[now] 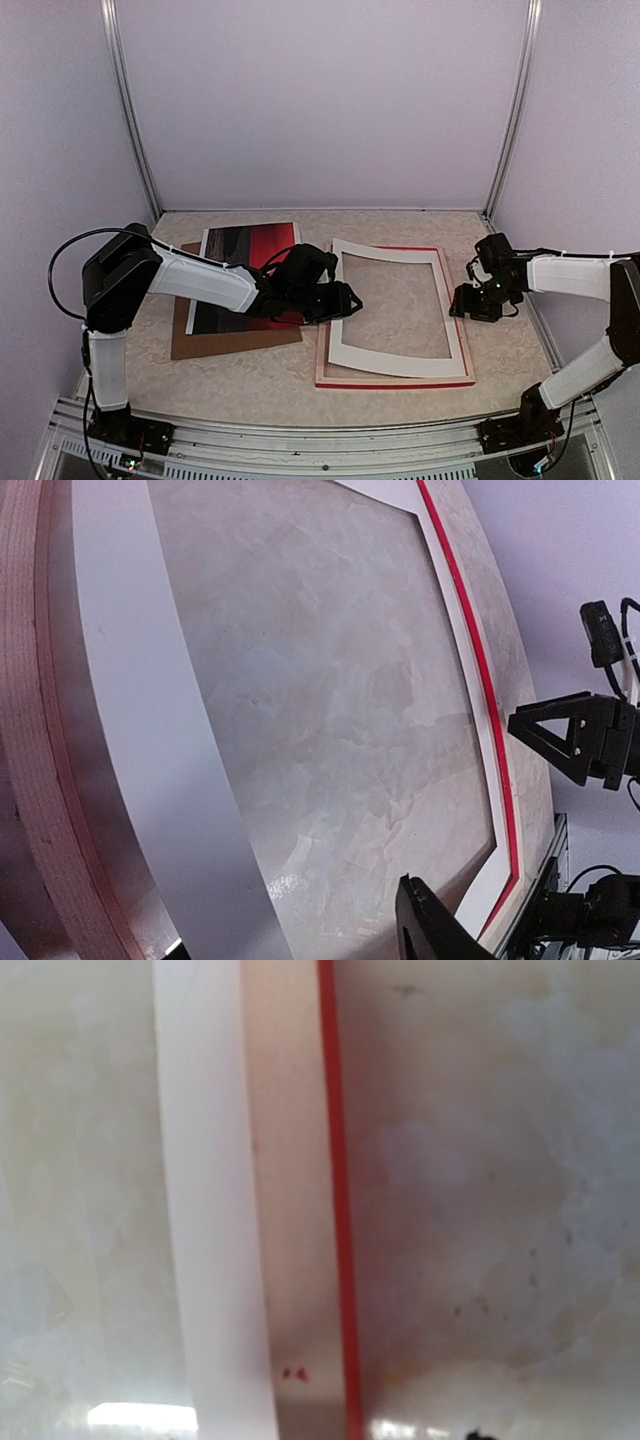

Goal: Put the photo into the frame
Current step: Place the mat board on the glass panel.

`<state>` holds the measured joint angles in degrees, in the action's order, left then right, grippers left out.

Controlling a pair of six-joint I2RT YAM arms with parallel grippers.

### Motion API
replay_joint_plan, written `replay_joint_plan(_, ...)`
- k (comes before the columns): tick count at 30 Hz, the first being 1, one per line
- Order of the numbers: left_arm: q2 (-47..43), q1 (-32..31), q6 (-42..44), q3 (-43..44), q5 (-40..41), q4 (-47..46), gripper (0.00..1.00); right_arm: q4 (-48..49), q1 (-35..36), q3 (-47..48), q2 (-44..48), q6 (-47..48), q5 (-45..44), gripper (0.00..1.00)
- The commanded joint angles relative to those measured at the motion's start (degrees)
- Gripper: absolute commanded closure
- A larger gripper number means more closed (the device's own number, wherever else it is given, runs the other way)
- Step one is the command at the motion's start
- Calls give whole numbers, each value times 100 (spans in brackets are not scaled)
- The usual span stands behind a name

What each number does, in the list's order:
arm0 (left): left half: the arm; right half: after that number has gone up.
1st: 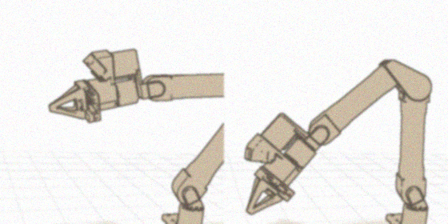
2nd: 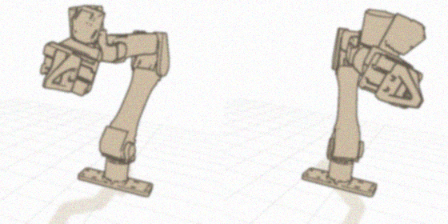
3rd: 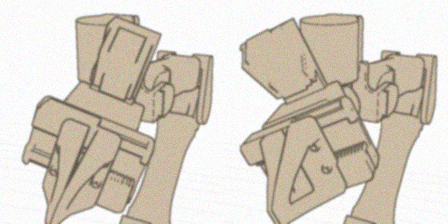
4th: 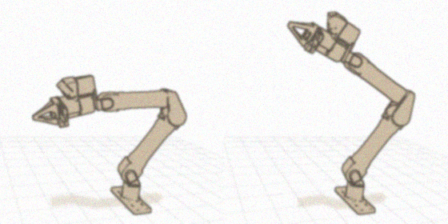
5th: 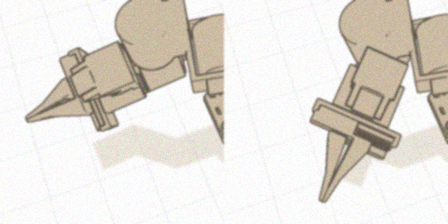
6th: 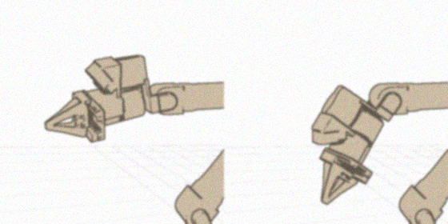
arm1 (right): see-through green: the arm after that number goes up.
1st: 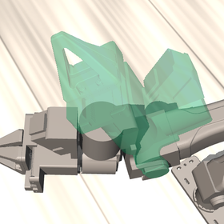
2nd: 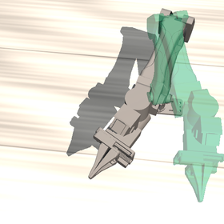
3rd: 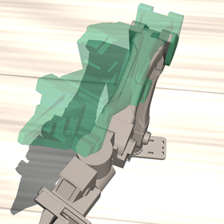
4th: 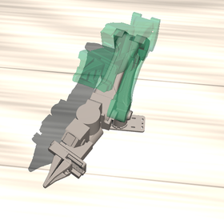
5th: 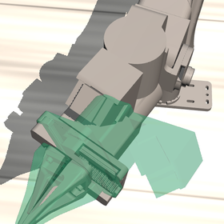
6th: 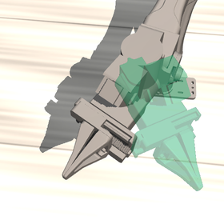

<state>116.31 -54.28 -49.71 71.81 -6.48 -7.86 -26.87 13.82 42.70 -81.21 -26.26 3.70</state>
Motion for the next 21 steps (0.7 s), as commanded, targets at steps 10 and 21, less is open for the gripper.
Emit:
replay_joint_plan(10,-140,76,372,204,355,469,21,-363,63,29,631,65,-134,36)
replay_joint_plan(21,-504,45,710,165,974,1065,9,-293,177,139,487,38,-99,35)
